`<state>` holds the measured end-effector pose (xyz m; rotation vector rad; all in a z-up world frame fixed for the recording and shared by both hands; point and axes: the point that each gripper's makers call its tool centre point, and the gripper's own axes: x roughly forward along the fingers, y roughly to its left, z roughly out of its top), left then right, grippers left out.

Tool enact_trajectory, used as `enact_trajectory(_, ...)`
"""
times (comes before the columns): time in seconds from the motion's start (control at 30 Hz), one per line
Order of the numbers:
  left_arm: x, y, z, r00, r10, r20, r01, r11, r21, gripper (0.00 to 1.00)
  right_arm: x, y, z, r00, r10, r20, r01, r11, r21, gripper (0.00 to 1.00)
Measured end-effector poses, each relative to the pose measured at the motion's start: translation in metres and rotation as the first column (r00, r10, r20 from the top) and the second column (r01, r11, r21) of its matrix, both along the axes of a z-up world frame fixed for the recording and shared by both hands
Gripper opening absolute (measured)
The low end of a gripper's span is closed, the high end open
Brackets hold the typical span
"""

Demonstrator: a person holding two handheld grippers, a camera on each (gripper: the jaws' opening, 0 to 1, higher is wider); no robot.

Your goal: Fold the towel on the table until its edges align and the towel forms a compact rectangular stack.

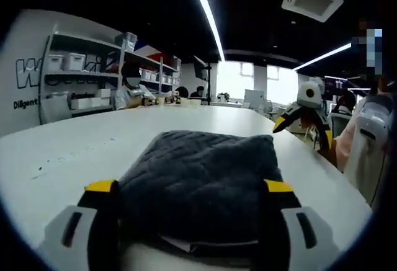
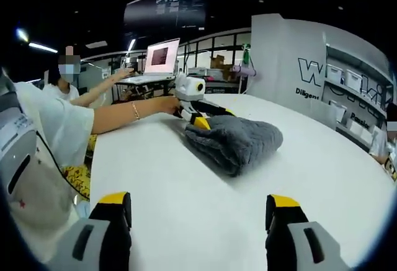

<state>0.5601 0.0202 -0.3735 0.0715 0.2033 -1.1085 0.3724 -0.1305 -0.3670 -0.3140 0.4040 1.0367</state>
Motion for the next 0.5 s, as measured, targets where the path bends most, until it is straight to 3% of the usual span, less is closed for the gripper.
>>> enact_trajectory(0.13, -0.004, 0.003, 0.014, 1.000, 0.020, 0.012, -0.020, 1.000, -0.005, 1.00, 0.003, 0.000, 0.002, 1.000, 0.002, 0.000, -0.002, 1.000, -0.002, 0.94)
enact_trajectory(0.2, -0.011, 0.005, 0.041, 0.999, 0.024, 0.026, -0.022, 0.995, -0.102, 1.00, 0.006, -0.001, 0.004, 1.000, -0.004, 0.003, 0.004, 1.000, 0.001, 0.94)
enact_trajectory(0.27, -0.012, 0.010, 0.057, 0.999, 0.041, 0.035, -0.035, 0.989, -0.146, 1.00, 0.009, -0.001, 0.007, 1.000, -0.006, 0.006, 0.006, 1.000, 0.005, 0.94)
enact_trajectory(0.37, -0.023, 0.023, 0.072, 0.995, 0.087, 0.056, -0.080, 0.990, -0.115, 1.00, 0.015, -0.001, 0.012, 1.000, -0.012, 0.010, 0.012, 1.000, 0.009, 0.95)
enact_trajectory(0.5, -0.043, 0.038, 0.077, 0.989, 0.131, 0.067, -0.129, 0.991, -0.042, 1.00, 0.027, -0.002, 0.017, 0.999, -0.028, 0.016, 0.028, 1.000, 0.009, 0.96)
